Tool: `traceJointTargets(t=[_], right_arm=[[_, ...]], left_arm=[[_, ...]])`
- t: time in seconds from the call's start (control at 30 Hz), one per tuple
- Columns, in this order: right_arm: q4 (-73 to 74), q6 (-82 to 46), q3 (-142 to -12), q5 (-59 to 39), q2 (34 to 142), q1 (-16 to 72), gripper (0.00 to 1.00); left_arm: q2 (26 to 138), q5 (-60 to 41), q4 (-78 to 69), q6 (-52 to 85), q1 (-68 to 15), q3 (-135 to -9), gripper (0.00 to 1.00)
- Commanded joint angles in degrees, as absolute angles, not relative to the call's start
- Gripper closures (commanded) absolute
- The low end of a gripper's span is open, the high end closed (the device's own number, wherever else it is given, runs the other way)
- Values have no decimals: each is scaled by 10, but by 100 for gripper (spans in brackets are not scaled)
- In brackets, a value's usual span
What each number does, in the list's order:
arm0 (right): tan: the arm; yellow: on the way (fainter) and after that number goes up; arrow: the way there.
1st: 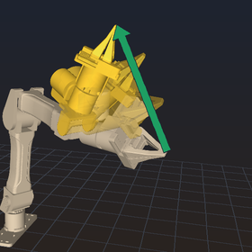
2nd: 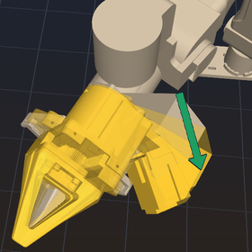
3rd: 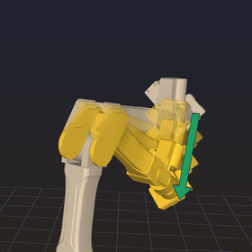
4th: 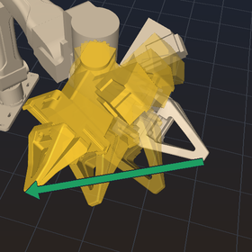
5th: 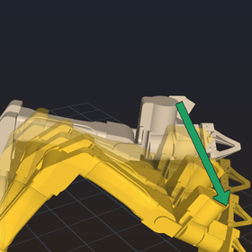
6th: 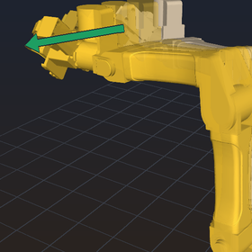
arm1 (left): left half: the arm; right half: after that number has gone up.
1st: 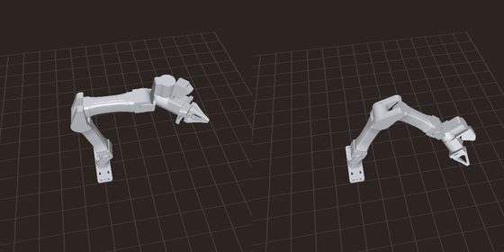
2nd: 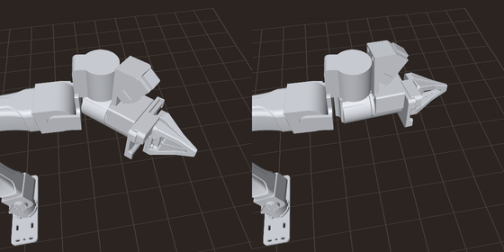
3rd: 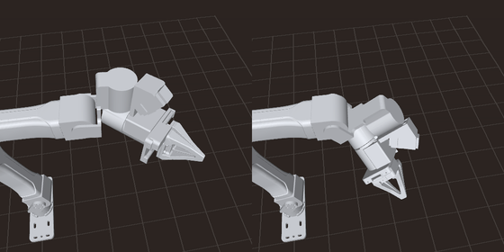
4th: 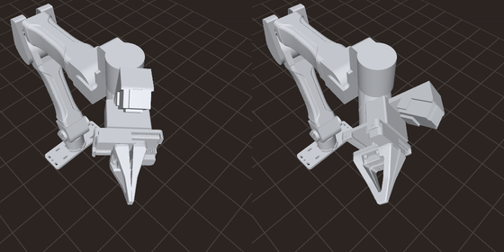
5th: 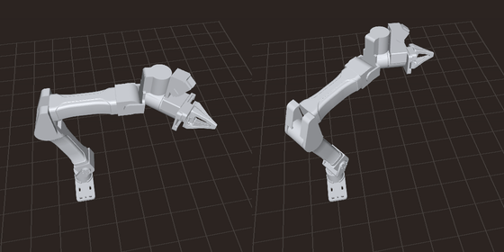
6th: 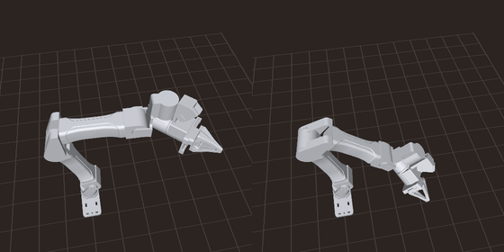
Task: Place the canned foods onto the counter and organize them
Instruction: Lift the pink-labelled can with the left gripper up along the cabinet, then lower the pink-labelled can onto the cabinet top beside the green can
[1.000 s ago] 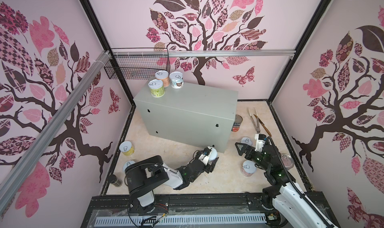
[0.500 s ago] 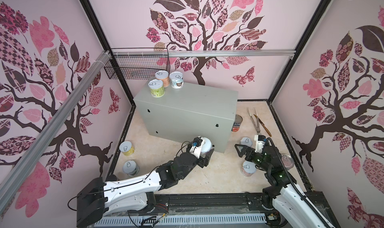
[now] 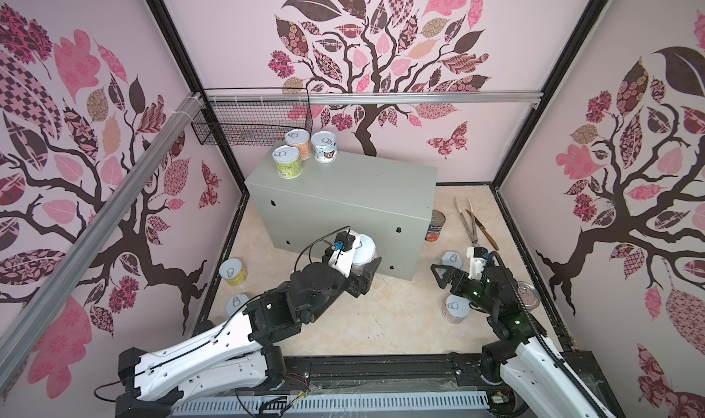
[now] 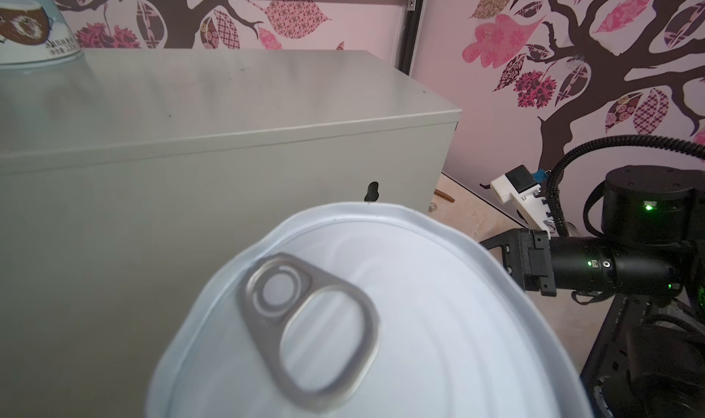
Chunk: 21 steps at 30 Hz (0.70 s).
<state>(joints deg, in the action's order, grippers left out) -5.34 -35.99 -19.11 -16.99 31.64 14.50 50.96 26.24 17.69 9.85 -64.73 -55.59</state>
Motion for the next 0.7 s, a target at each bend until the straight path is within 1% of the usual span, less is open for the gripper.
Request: traceJointTargets(t=[0.0, 0.17, 0.43, 0.67], right_arm=[[-60, -358, -225, -187, 325, 148, 0], [-66, -356, -238, -197, 336, 148, 0], [-69, -352, -239, -205, 336, 148, 0], [-73, -333, -249, -203, 351, 148, 0]], left_arm=[[532, 262, 265, 86, -631, -649, 24], [562, 214, 353, 93, -571, -741, 24], [610, 215, 429, 46, -536, -875, 23], [654, 105, 446, 57, -414, -958, 23]])
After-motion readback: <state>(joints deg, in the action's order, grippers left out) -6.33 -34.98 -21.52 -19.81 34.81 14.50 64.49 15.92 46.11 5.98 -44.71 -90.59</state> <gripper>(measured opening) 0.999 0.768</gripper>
